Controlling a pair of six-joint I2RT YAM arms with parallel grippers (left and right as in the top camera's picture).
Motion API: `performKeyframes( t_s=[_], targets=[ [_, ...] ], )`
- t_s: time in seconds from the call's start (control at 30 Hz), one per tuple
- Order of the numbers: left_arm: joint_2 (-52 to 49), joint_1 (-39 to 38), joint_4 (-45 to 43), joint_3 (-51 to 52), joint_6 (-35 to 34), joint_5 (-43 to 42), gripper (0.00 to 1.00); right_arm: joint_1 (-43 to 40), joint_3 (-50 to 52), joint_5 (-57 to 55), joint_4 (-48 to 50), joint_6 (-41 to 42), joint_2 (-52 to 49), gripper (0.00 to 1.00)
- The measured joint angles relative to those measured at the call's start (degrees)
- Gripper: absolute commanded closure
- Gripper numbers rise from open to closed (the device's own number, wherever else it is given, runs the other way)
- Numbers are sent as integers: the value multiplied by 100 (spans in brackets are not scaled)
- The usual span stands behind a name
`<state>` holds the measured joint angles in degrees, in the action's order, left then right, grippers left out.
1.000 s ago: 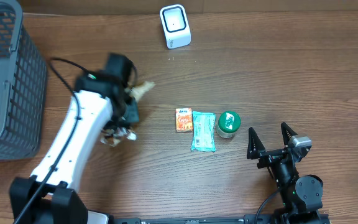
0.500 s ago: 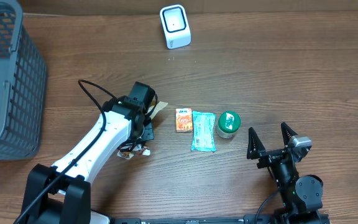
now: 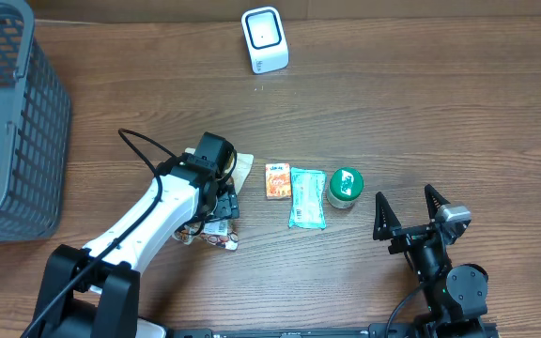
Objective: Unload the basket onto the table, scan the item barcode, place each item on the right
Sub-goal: 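Carry the PanTree bag right and lower it onto the table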
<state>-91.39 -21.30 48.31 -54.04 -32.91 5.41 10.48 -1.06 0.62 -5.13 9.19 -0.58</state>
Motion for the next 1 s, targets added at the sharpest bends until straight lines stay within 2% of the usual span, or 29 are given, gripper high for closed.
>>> performKeyframes(
  t_s=[0.23, 0.37, 0.43, 0.57, 0.6, 0.67, 0.77, 1.0],
  targets=[
    [0, 0, 743, -1075, 22, 2, 0, 0, 0, 0, -4, -2, 0, 0],
    [2, 0, 833, -1360, 22, 4, 1, 0, 0, -2, -2, -2, 0, 0],
    [2, 2, 870, -1362, 11, 2, 13, 0, 0, -2, -4, -2, 0, 0],
    [2, 109, 876, -1362, -63, 0, 53, 0, 0, 0, -4, -2, 0, 0],
    [2, 177, 876, -1362, -122, 4, 60, 0, 0, -2, -2, -2, 0, 0],
    [2, 356, 872, -1360, -234, 4, 61, 2, 0, -2, -4, -2, 0, 0],
    [2, 686, 837, -1357, -452, -7, 53, 0, 0, -2, -2, -4, 0, 0],
    [2, 1329, 352, -977, -879, -111, 58, 0, 0, -2, -2, -2, 0, 0]
  ],
)
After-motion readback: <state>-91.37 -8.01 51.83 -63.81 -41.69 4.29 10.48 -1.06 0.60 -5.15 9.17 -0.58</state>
